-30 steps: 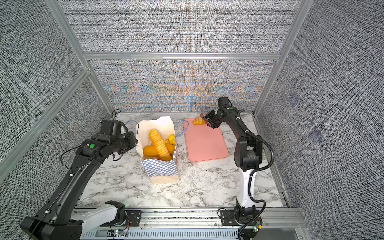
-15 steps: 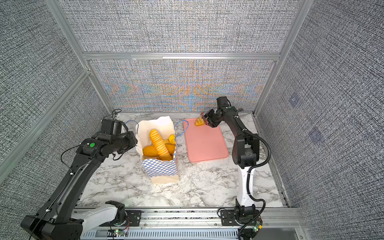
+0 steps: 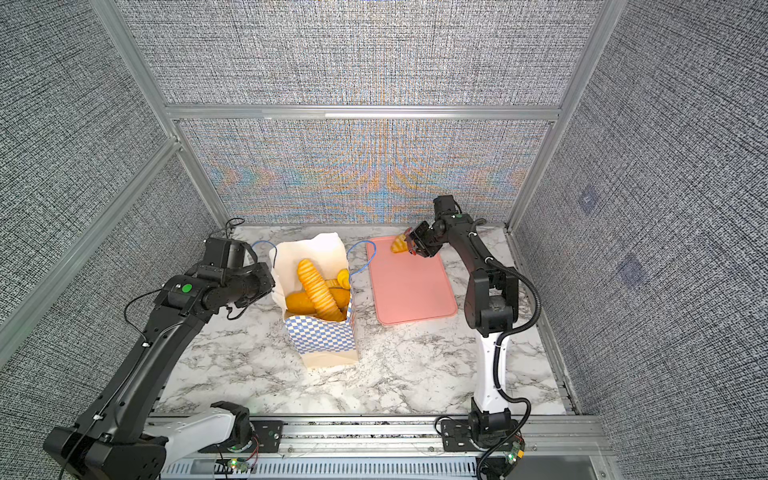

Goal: Place the fake bread into the paper bag
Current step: 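Lower the tongs around the last striped roll and squeeze shut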

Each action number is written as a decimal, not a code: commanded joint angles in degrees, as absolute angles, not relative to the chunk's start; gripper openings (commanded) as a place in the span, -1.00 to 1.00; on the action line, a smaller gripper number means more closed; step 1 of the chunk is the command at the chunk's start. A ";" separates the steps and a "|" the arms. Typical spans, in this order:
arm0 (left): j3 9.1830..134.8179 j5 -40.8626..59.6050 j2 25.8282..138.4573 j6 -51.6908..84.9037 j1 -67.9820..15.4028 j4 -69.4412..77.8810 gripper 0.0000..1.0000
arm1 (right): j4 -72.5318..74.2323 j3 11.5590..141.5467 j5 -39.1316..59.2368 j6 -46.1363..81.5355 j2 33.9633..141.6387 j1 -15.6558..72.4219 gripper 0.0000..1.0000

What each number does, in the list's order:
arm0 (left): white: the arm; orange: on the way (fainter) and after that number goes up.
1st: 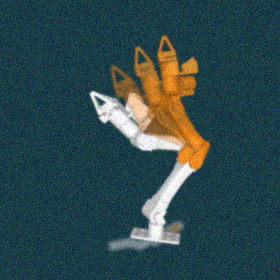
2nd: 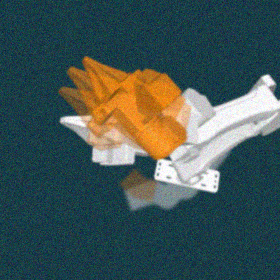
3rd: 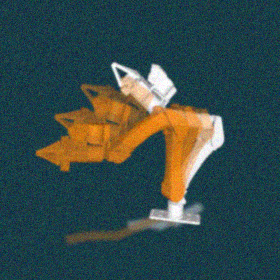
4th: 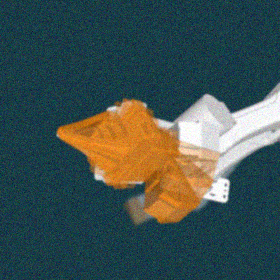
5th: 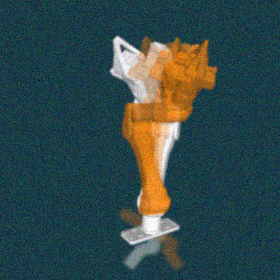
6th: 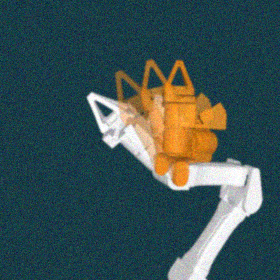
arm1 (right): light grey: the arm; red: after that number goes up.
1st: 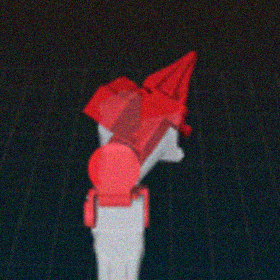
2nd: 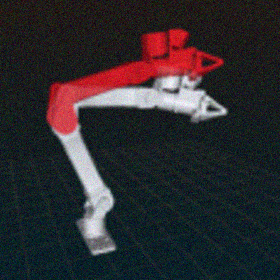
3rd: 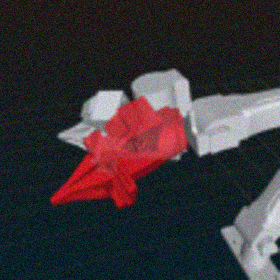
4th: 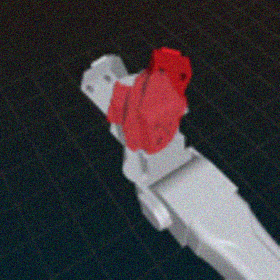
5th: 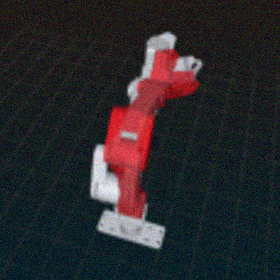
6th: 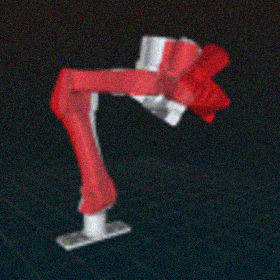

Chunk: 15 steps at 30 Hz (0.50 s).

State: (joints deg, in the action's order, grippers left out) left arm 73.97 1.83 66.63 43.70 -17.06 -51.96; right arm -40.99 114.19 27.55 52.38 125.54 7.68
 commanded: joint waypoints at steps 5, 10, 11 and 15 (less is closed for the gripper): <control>73.70 1.80 67.00 43.64 -17.04 -51.73 -0.94 | -42.54 110.73 30.21 49.26 122.23 5.75 -0.02; 73.83 2.16 67.40 43.76 -17.01 -51.25 -0.94 | -44.56 110.74 32.53 47.10 122.37 4.88 -0.01; 73.89 2.22 67.33 43.76 -17.03 -51.24 -0.94 | -44.65 110.74 33.02 46.91 122.52 4.91 -0.01; 73.91 2.19 67.07 43.75 -17.01 -51.42 -0.94 | -44.19 110.98 33.83 46.69 122.14 4.83 -0.02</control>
State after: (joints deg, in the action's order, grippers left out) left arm 73.91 2.11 67.22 43.75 -17.06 -51.09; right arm -44.07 110.69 31.70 47.99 122.58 4.84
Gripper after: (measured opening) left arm 0.048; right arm 0.495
